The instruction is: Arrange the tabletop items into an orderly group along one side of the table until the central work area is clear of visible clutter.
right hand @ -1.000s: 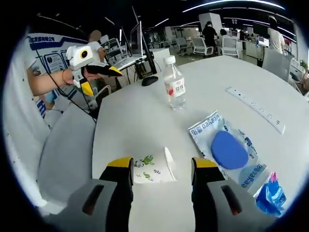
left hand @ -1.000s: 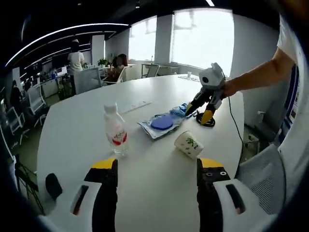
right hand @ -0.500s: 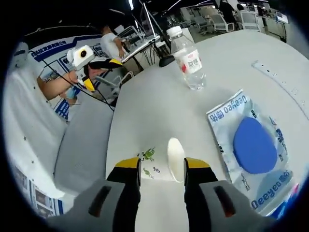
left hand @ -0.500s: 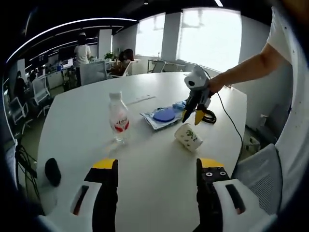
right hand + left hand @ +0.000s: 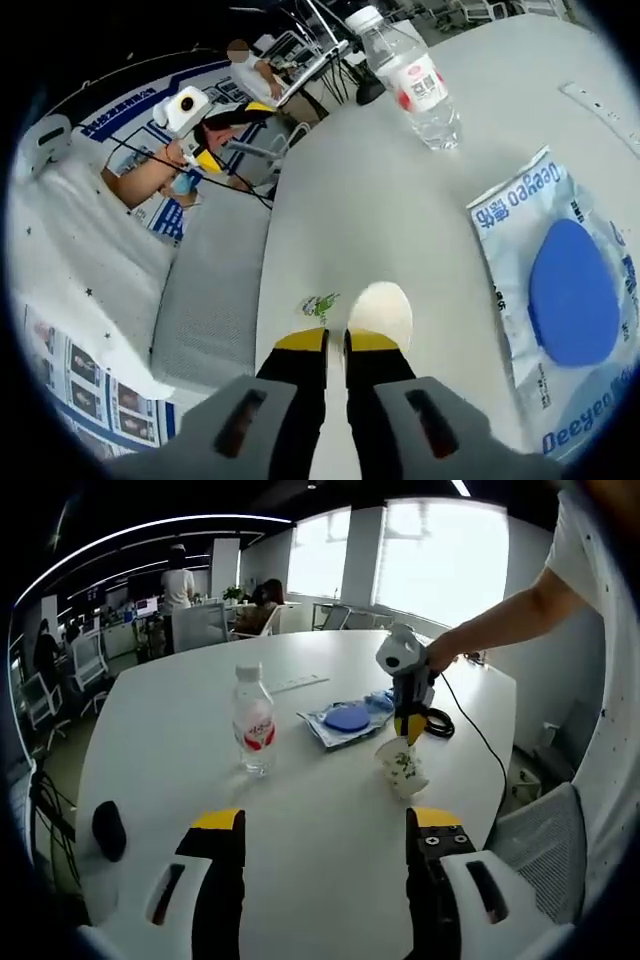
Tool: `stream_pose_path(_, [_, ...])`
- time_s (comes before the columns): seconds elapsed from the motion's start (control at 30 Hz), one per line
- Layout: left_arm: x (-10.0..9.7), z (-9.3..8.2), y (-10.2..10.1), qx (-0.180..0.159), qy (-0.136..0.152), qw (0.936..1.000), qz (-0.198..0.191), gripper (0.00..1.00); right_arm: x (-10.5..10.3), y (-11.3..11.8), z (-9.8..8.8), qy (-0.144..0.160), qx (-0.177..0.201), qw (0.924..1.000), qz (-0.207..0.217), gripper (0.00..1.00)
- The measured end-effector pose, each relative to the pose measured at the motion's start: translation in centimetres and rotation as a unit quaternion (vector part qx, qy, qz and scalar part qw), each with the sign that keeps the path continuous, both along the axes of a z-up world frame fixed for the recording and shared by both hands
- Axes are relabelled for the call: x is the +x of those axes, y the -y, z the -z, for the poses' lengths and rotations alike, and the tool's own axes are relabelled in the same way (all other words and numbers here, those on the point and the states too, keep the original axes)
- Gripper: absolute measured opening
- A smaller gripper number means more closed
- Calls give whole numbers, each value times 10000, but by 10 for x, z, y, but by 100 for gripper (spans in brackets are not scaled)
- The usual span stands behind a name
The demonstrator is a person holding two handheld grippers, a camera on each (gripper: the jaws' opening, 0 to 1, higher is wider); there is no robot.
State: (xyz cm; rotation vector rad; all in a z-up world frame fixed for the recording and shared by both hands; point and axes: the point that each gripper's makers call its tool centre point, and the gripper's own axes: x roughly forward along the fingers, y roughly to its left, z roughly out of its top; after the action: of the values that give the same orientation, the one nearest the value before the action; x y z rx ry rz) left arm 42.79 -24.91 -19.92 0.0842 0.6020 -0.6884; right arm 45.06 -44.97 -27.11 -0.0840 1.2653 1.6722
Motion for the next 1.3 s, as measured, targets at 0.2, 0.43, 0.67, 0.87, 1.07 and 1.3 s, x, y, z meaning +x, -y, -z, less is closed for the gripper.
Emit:
stream_pose_path(0.2, [1,1,1,-34,24,10000,26,66,-11,-4,-20,-42,161,9998,-73,0])
stream_pose_path(0.43, [-1,1,6,-55,41,9999,107,66,-2,-12,-35,329,329,9989,28,0])
stream_pose_path(0.67, [-1,2,3,-31,70,9999,131,66,32,-34,-55,1280,506,9903,207,0])
stream_pose_path(0.87, [-1,3,-3,-40,103,9999,67,66,63,-52,-63,2208,393,9744,139,0])
stream_pose_path(1.07, [-5,5,-8,-97,116,9999,-38,65,90,-66,-57,3261,-26,9448,-318,0])
stream_pose_path(1.3, [-8,7,-15,-162,121,9996,-185,65,112,-80,-47,4014,-254,9123,-776,0])
